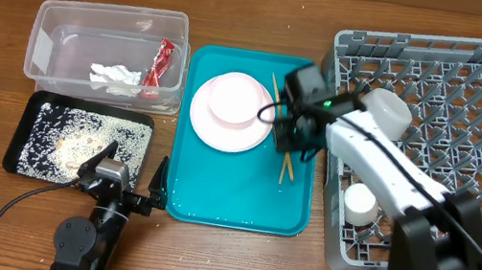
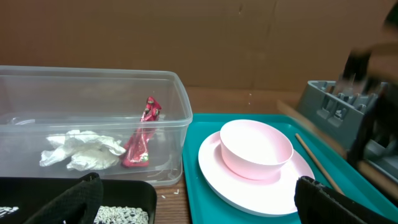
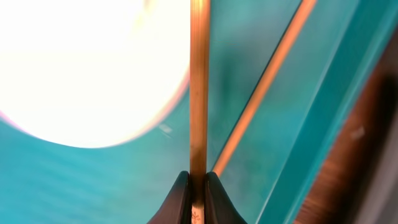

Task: Sort waste into correct bins and load items into the dishwasher
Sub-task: 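Carry the chopsticks into the grey rack and release them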

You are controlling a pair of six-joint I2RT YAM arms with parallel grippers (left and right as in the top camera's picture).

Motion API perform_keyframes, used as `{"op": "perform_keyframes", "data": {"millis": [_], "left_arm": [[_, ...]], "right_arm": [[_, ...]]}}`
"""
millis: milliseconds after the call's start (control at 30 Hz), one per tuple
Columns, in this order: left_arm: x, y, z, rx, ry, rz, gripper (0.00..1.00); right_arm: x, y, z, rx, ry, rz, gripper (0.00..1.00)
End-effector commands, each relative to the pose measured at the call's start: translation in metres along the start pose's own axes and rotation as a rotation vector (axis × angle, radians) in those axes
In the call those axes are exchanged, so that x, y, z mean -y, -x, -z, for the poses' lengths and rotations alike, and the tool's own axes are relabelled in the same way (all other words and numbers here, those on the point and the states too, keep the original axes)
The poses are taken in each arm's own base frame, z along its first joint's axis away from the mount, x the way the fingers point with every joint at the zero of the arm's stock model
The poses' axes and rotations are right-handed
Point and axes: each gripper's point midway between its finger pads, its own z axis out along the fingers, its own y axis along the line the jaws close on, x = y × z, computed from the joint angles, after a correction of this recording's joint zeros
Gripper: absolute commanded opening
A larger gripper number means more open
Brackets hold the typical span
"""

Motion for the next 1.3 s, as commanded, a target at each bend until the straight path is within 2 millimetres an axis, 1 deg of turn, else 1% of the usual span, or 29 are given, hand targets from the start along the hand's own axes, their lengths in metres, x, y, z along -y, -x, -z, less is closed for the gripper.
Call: {"op": "perform_keyframes", "data": {"millis": [0,67,100,167,200,300,400,467,500,533,567,600,667,767,867,900,933,1000,1033,1067,1133,1200,1267], "left_arm": [[0.001,0.000,0.000,0.004,-0.008,0.010,1.00],[0.001,0.000,0.000,0.004,-0.009,0.010,1.00],[0.001,0.000,0.000,0.004,-0.008,0.010,1.00],[0.001,0.000,0.000,0.004,-0.008,0.010,1.00],[0.001,0.000,0.000,0.004,-0.008,0.010,1.00],[0.001,0.000,0.000,0.004,-0.009,0.010,1.00],[0.001,0.000,0.000,0.004,-0.009,0.010,1.00],[0.001,0.000,0.000,0.004,-0.008,0.010,1.00],[0.001,0.000,0.000,0.004,-0.009,0.010,1.00],[0.001,0.000,0.000,0.004,-0.008,0.010,1.00],[0.001,0.000,0.000,0.004,-0.009,0.010,1.00],[0.001,0.000,0.000,0.004,-0.009,0.010,1.00],[0.001,0.000,0.000,0.004,-0.008,0.010,1.00],[0.001,0.000,0.000,0.004,-0.009,0.010,1.00],[0.001,0.000,0.000,0.004,-0.008,0.010,1.00],[0.001,0.000,0.000,0.004,-0.009,0.010,1.00],[0.001,0.000,0.000,0.004,-0.008,0.010,1.00],[0.001,0.000,0.000,0.004,-0.008,0.010,1.00],[0.001,0.000,0.000,0.004,-0.009,0.010,1.00],[0.001,0.000,0.000,0.004,-0.008,0.010,1.00],[0.001,0.000,0.000,0.004,-0.008,0.010,1.00],[0.001,0.000,0.000,0.004,-0.009,0.010,1.00],[0.001,0.000,0.000,0.004,-0.008,0.010,1.00]], "right_arm": [[0.004,0.045,0.075,0.198,0.031,-0.031,0.04],[0.019,0.051,0.089,0.229,0.001,-0.059,0.04],[0.031,0.052,0.094,0.241,-0.030,-0.079,0.04],[0.058,0.052,0.098,0.245,-0.104,-0.124,0.04],[0.068,0.051,0.098,0.241,-0.130,-0.139,0.04],[0.100,0.043,0.088,0.204,-0.170,-0.152,0.04],[0.122,0.030,0.070,0.140,-0.195,-0.125,0.04],[0.129,0.022,0.057,0.103,-0.201,-0.128,0.04],[0.130,0.018,0.050,0.083,-0.201,-0.130,0.04],[0.129,0.017,0.048,0.073,-0.198,-0.131,0.04],[0.126,0.016,0.048,0.070,-0.187,-0.126,0.05],[0.120,0.017,0.047,0.070,-0.166,-0.104,0.08],[0.107,0.020,0.051,0.084,-0.145,-0.069,0.19],[0.093,0.020,0.058,0.096,-0.134,-0.057,0.35],[0.076,0.019,0.064,0.108,-0.112,-0.091,0.43],[0.070,0.018,0.064,0.107,-0.096,-0.091,0.44],[0.058,0.017,0.064,0.101,-0.058,-0.077,0.44],[0.031,0.012,0.061,0.082,0.020,-0.036,0.44],[0.016,0.010,0.059,0.074,0.047,-0.008,0.46],[0.009,0.008,0.057,0.074,0.050,0.007,0.50],[-0.003,0.008,0.050,0.084,0.044,0.045,0.54],[-0.011,0.010,0.039,0.096,0.036,0.052,0.54],[-0.016,0.007,0.024,0.091,0.029,0.030,0.54]]}}
